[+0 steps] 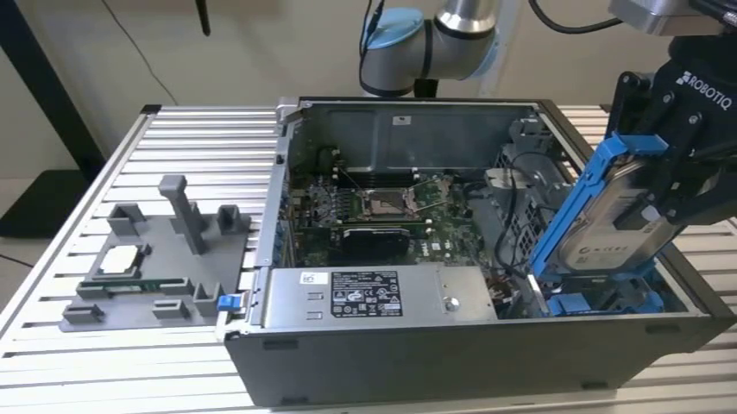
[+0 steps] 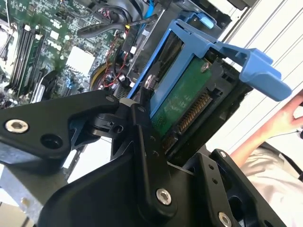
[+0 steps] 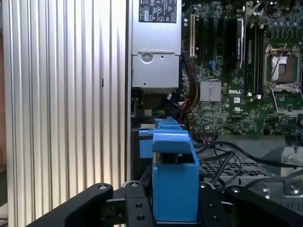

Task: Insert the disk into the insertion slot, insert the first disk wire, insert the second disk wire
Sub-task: 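Insert the disk into the insertion slot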

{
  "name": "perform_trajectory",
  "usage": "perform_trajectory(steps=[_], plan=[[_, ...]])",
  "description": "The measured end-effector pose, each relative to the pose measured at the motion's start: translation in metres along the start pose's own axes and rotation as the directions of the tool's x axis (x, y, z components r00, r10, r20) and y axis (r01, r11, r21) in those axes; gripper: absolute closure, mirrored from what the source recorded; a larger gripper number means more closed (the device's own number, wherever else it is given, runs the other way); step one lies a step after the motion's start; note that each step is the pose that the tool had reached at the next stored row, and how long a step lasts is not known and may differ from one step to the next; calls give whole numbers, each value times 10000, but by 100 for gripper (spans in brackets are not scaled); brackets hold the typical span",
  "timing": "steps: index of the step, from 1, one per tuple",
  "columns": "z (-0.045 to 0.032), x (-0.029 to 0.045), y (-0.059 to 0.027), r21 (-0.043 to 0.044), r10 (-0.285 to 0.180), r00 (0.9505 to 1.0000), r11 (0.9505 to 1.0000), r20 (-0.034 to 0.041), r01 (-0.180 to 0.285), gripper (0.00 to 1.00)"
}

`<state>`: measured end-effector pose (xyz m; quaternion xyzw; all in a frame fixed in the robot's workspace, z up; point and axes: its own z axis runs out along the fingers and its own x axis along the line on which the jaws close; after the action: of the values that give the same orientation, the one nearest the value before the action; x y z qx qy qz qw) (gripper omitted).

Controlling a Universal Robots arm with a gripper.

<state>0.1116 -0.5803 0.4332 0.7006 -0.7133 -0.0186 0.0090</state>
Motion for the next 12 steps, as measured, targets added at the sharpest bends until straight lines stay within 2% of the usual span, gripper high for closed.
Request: perform_trajectory(steps=[4,12], plan=[[36,2,-17,-1,-2,10000,10000,28,2,0],[116,5,-137,-5,-5,9999,10000,145,5,0]])
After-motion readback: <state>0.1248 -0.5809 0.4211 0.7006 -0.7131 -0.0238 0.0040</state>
